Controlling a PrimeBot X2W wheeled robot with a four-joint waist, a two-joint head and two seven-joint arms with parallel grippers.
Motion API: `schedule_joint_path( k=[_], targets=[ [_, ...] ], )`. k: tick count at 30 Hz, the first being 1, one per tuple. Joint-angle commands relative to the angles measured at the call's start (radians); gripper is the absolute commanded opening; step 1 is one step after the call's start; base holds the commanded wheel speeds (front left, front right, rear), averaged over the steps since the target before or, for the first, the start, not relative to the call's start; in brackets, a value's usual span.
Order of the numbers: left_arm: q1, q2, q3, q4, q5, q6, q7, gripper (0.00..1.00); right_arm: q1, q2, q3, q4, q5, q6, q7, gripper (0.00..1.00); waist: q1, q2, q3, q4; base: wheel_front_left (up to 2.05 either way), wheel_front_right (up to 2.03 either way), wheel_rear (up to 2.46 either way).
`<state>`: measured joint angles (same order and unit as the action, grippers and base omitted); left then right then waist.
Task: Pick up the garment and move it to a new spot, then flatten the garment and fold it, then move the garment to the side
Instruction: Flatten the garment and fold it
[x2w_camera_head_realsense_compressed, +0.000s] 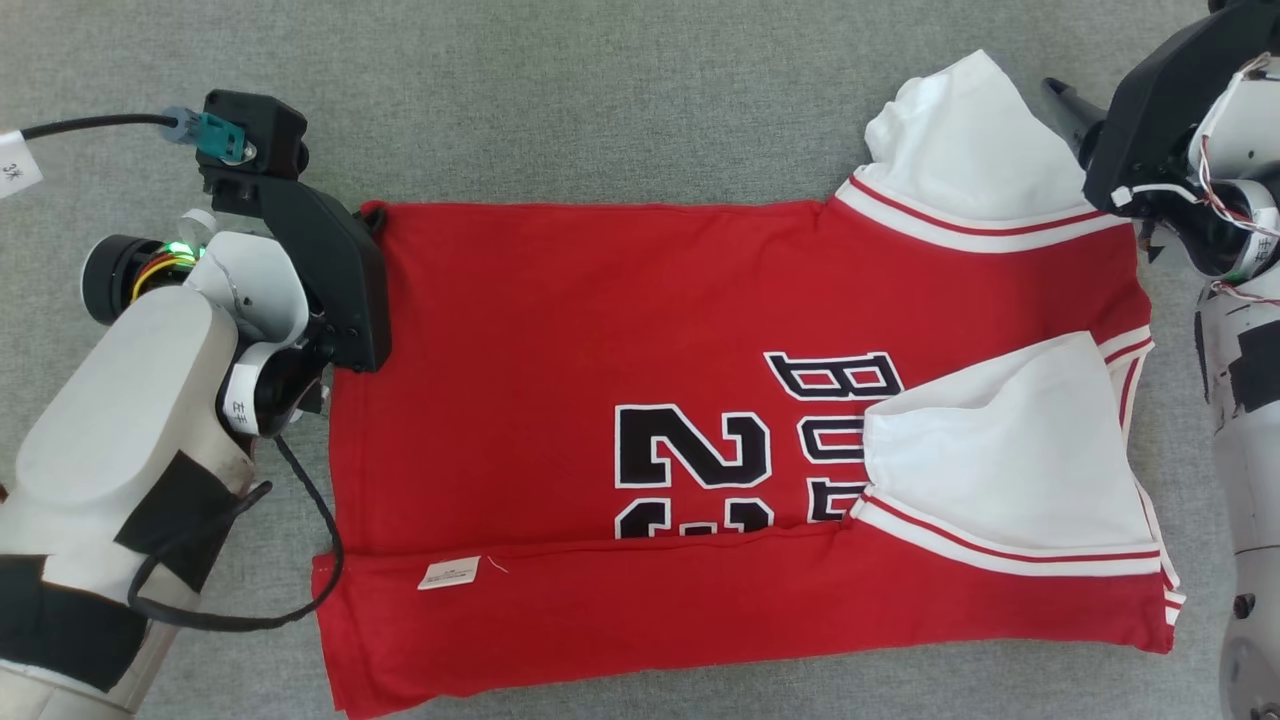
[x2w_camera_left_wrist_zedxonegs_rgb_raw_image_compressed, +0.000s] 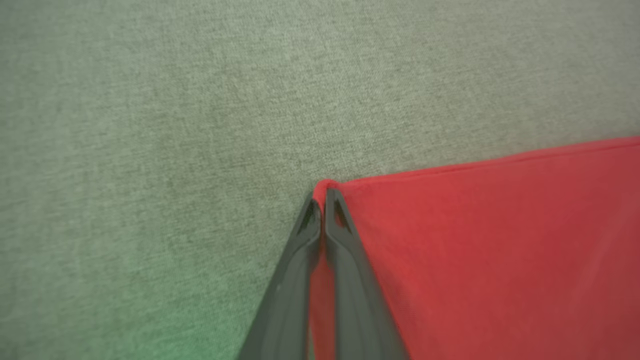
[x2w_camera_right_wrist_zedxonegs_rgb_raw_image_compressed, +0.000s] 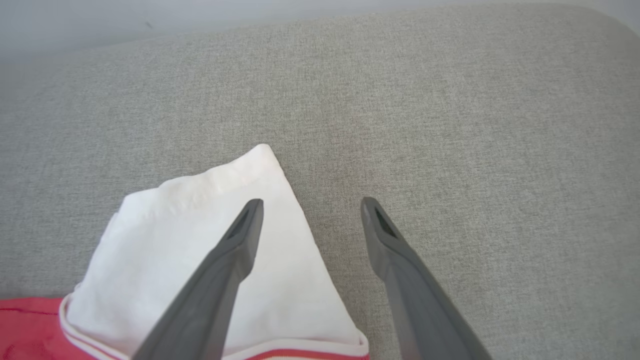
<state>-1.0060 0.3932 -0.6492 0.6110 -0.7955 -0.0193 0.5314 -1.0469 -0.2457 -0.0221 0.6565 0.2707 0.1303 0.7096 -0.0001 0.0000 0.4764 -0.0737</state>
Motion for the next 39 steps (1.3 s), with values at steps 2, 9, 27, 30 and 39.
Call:
schedule_joint_path(
  k=[2,9,27,30,39],
  targets=[
    [0.045,-0.013,-0.024,0.019,-0.019,-0.017,0.034,0.00,-0.015,-0.016,-0.002,0.012,-0.018,0.000,0.008,1.00,0.0001,0.0000,0.003,0.006,0.00,0.00,0.00],
    [0.029,0.000,-0.021,-0.008,-0.029,-0.022,0.043,0.00,-0.032,-0.040,0.004,0.039,-0.048,0.000,-0.015,1.00,0.0001,0.0000,0.020,0.024,0.00,0.00,0.00],
    [-0.003,-0.031,-0.039,-0.115,-0.017,-0.008,0.031,0.00,-0.129,-0.046,0.090,0.160,-0.067,0.000,-0.017,1.00,0.0001,0.0000,0.090,0.095,0.00,0.00,0.00],
    [-0.005,-0.042,-0.043,-0.118,-0.020,-0.007,0.026,0.00,-0.120,-0.042,0.153,0.201,-0.042,0.002,0.057,0.79,0.0001,0.0000,0.097,0.099,0.00,0.00,0.00],
    [-0.019,-0.021,-0.020,-0.105,0.018,-0.018,-0.098,0.00,-0.140,-0.085,0.164,0.174,-0.019,0.000,-0.099,0.00,0.0001,0.0000,0.074,0.083,0.00,0.00,0.00]
  ],
)
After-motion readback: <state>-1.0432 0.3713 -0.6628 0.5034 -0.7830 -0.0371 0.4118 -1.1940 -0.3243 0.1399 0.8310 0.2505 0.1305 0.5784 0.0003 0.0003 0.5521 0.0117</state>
